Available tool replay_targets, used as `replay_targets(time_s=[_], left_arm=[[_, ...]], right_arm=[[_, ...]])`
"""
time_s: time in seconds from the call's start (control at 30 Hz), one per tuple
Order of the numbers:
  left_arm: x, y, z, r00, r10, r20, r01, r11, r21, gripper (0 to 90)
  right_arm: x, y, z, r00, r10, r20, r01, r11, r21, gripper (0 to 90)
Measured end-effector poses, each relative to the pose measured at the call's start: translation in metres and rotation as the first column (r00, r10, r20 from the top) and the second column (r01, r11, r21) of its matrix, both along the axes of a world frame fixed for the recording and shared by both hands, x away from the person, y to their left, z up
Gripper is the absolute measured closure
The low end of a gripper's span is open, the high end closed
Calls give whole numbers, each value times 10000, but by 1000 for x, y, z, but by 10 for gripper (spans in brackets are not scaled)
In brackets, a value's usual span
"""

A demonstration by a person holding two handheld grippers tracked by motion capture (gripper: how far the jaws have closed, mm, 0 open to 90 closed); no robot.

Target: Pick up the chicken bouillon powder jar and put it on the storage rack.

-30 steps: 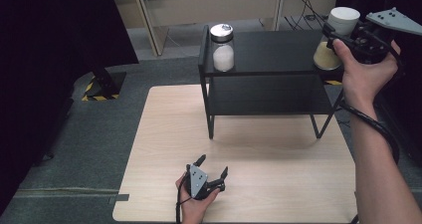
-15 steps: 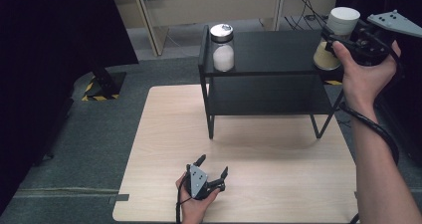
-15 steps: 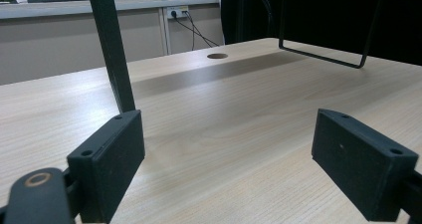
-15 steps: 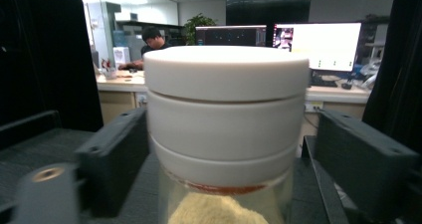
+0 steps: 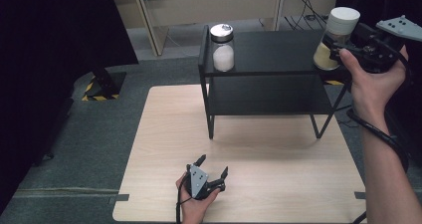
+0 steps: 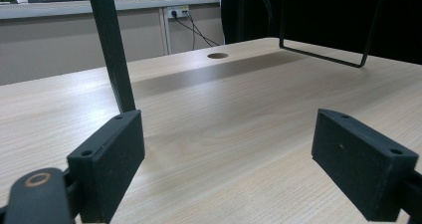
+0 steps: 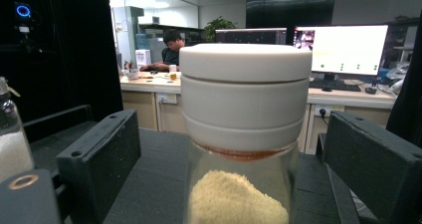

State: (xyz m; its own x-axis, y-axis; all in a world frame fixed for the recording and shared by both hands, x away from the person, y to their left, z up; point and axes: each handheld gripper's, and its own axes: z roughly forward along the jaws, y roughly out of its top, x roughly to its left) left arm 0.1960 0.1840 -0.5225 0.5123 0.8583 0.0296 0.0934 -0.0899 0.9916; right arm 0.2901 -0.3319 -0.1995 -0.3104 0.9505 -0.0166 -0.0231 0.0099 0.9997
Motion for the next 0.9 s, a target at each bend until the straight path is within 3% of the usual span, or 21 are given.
replay_targets(time_s=[0.4,0.9], left_arm=[[0,0,0,10000,8,3,-8,10000,10,128],[0,0,0,10000,16,13,-16,10000,4,128]], right_arm=[[-15,-4,-13,9996,173,226,-172,9998,-62,75],[-34,-9,-39,9989,381,291,-388,9989,250,72]])
